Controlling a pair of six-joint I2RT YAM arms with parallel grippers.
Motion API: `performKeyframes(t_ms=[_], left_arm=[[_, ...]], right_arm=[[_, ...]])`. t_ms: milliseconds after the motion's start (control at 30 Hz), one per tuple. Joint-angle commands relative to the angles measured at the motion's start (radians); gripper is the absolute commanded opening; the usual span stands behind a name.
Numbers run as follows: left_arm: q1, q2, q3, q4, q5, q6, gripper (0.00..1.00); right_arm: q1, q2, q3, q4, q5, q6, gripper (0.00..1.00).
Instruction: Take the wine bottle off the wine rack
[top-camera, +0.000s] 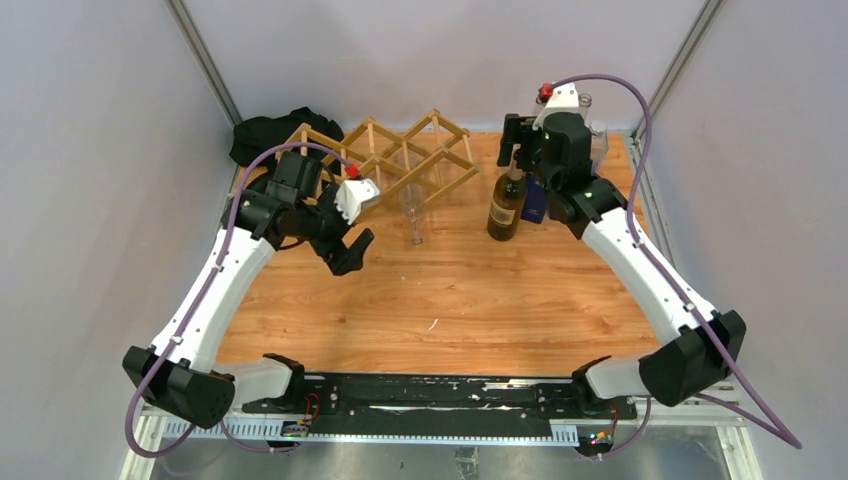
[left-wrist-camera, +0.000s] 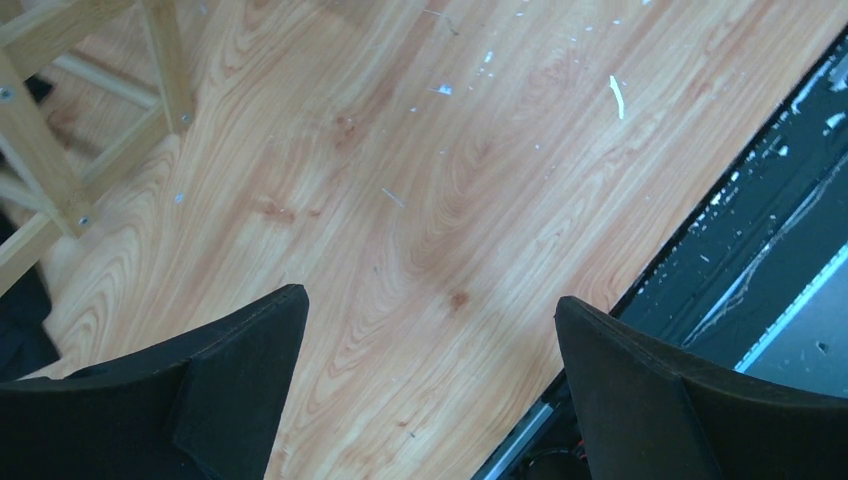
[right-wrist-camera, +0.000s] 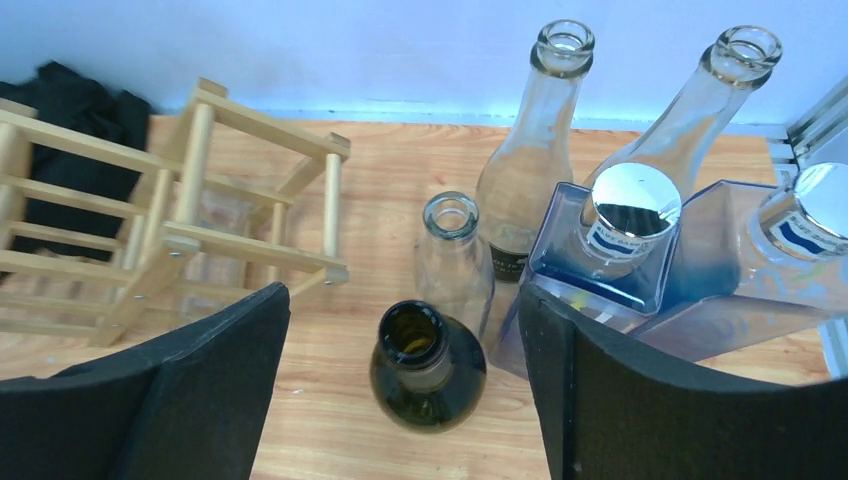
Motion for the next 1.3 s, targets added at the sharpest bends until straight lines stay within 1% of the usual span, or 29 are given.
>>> performKeyframes(t_ms=[0, 100, 133, 167, 200, 300, 433, 533, 667, 833, 1033, 1167, 1267], left_arm=[[0.078, 0.01, 0.032, 0.051, 0.018, -0.031, 1.0], [0.128, 0.03, 0.054, 0.052, 0.024, -0.026, 1.0], [0.142, 0.034, 0.061, 0.053, 0.025, -0.022, 1.0], [0.156, 0.038, 0.066, 0.053, 0.023, -0.017, 1.0], [0.169, 0.041, 0.07, 0.053, 0.02, -0.012, 1.0], [0.183, 0.036, 0.074, 0.052, 0.015, -0.005, 1.0], [0.185, 0.018, 0.064, 0.052, 0.016, 0.003, 1.0], [0.185, 0.004, 0.056, 0.052, 0.017, 0.009, 1.0], [0.185, -0.01, 0.051, 0.053, 0.025, 0.014, 1.0], [0.185, -0.016, 0.038, 0.052, 0.034, 0.023, 1.0], [0.185, -0.029, 0.028, 0.053, 0.049, 0.03, 1.0], [0.185, -0.043, 0.016, 0.053, 0.053, 0.041, 1.0], [0.185, -0.051, 0.006, 0.052, 0.056, 0.053, 1.0]], right_arm=[[0.073, -0.072, 0.033, -0.079, 0.039, 0.094, 0.88], [0.162, -0.094, 0.018, -0.105, 0.052, 0.132, 0.88], [0.21, -0.092, 0.011, -0.111, 0.044, 0.147, 0.88], [0.23, -0.084, 0.005, -0.118, 0.031, 0.162, 0.88], [0.272, -0.062, 0.003, -0.129, 0.015, 0.19, 0.89], [0.334, 0.013, -0.002, -0.157, -0.04, 0.261, 0.89], [0.387, 0.117, -0.032, -0.118, -0.074, 0.301, 0.9], [0.393, 0.227, -0.012, -0.106, -0.101, 0.327, 0.91], [0.394, 0.346, 0.035, -0.1, -0.095, 0.335, 0.91], [0.393, 0.493, 0.107, -0.107, -0.064, 0.338, 0.86], [0.392, 0.612, 0.177, -0.09, -0.026, 0.343, 0.84], [0.389, 0.691, 0.231, -0.089, -0.012, 0.337, 0.79], [0.388, 0.72, 0.256, -0.081, 0.007, 0.329, 0.72]])
